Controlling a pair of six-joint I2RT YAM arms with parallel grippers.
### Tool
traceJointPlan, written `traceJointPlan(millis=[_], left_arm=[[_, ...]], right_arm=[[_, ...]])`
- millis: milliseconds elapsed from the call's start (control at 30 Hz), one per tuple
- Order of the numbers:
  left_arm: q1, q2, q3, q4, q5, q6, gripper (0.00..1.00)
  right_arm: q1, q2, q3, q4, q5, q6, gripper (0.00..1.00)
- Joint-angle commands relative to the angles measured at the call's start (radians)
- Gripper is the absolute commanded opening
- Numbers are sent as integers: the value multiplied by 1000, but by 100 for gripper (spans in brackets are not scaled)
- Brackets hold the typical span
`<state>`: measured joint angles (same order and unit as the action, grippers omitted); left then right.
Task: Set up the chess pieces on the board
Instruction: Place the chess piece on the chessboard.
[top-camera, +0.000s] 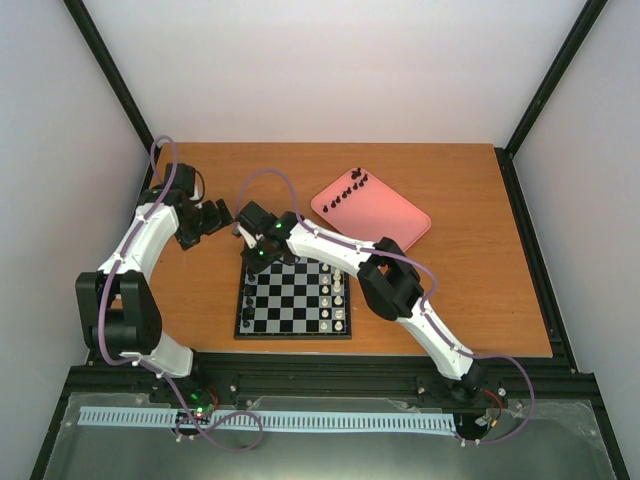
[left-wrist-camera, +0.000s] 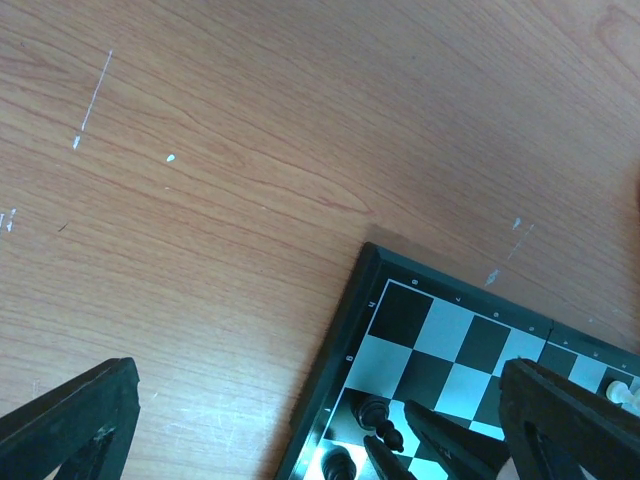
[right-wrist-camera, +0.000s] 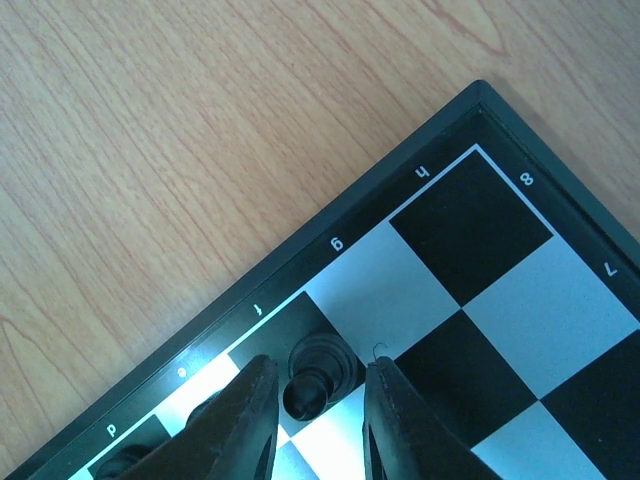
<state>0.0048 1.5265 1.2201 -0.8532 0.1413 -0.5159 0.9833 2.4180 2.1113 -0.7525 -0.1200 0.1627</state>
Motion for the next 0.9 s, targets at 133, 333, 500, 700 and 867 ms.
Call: traceJointPlan(millis=[133, 333, 500, 700, 867], left_arm=[[-5, 24, 42, 8, 6, 4, 100], [-4, 29, 44, 10, 8, 5, 100], [-5, 34, 51, 10, 5, 6, 100], [-5, 43, 65, 7, 3, 8, 100], [-5, 50, 73, 3, -3, 10, 100]], right_arm=[[8, -56, 43, 1, -59, -32, 30], [8, -77, 60, -4, -61, -41, 35], [8, -82, 108, -17, -46, -44, 39], [6, -102, 135, -28, -50, -45, 42], [0, -136, 161, -38, -15, -39, 46]])
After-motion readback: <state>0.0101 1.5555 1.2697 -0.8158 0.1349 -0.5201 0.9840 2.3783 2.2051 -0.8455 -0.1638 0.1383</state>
